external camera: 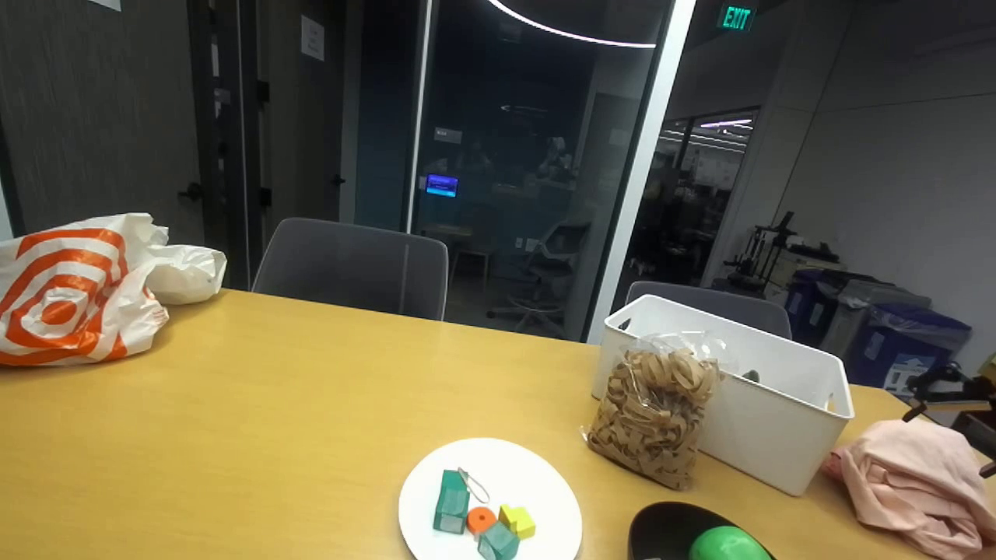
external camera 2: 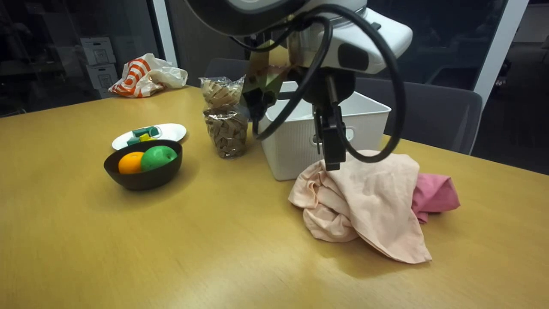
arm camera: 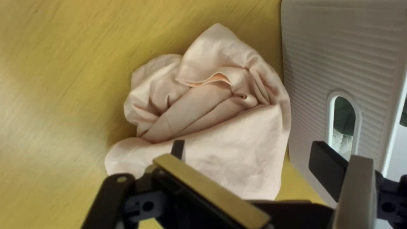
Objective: Put the two shirts in the white basket together
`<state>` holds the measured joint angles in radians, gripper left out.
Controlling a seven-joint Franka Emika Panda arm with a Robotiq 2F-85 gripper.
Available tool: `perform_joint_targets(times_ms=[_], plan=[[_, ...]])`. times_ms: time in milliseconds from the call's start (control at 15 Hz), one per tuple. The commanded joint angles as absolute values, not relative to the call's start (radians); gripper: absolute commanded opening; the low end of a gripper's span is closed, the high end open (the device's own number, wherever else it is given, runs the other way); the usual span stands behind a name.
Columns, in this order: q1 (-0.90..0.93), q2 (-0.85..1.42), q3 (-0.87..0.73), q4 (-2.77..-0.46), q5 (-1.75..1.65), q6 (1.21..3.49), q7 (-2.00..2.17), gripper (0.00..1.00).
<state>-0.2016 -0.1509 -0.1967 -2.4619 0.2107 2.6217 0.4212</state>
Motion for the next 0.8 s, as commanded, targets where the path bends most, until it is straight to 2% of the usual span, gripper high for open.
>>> perform_joint_targets(times_ms=[0, 400, 733], plan=[[-0.210, -0.061, -0.178, -2.369, 0.185, 2.576, 0.455, 1.00], [-0.189, 0.179, -0.209, -2.196, -0.086, 2.650, 0.720, 1.00], [-0.143, 0.325, -0.281, -2.096, -0.171, 2.582, 0.833, 1.00]])
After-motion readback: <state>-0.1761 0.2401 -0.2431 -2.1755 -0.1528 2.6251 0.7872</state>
